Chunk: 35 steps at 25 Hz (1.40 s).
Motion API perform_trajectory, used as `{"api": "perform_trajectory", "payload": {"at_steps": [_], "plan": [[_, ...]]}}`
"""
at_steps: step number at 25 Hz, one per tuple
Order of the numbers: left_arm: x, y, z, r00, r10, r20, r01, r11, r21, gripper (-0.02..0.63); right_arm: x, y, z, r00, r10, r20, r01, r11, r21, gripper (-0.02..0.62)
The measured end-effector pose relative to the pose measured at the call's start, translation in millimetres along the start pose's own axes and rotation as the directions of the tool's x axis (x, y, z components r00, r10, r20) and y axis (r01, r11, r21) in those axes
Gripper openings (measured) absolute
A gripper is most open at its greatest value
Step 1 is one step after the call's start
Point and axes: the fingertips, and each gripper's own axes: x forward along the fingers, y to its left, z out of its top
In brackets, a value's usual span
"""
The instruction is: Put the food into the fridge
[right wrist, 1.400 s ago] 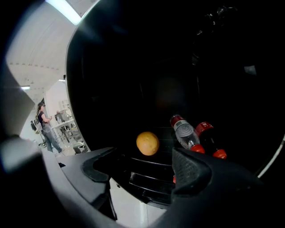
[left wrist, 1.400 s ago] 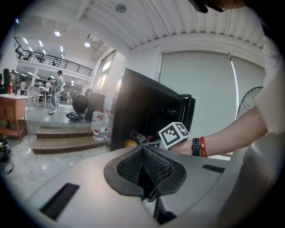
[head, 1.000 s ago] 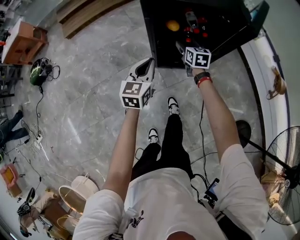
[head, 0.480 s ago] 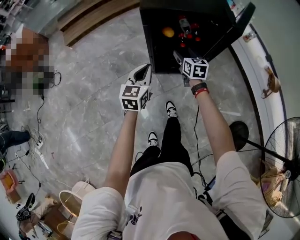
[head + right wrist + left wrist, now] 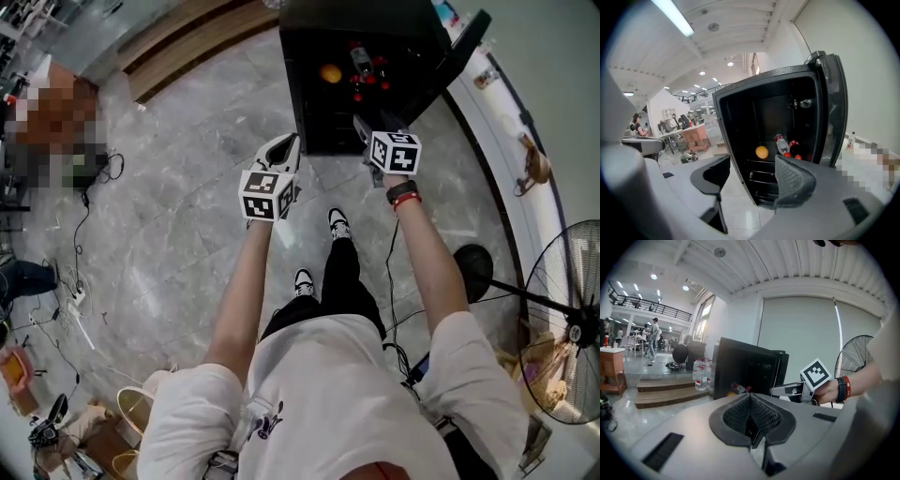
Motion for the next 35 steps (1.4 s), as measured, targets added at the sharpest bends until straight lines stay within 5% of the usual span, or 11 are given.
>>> {"api": "perform_trajectory", "payload": {"at_steps": [35], "plan": [[-101,-59,51,0.996,-0.034,0.080,0.030,0.998,0.051,0.020,-193,52,30,0.991,-0.052,0.124,0.053,0.999,-0.008,0.157]]}}
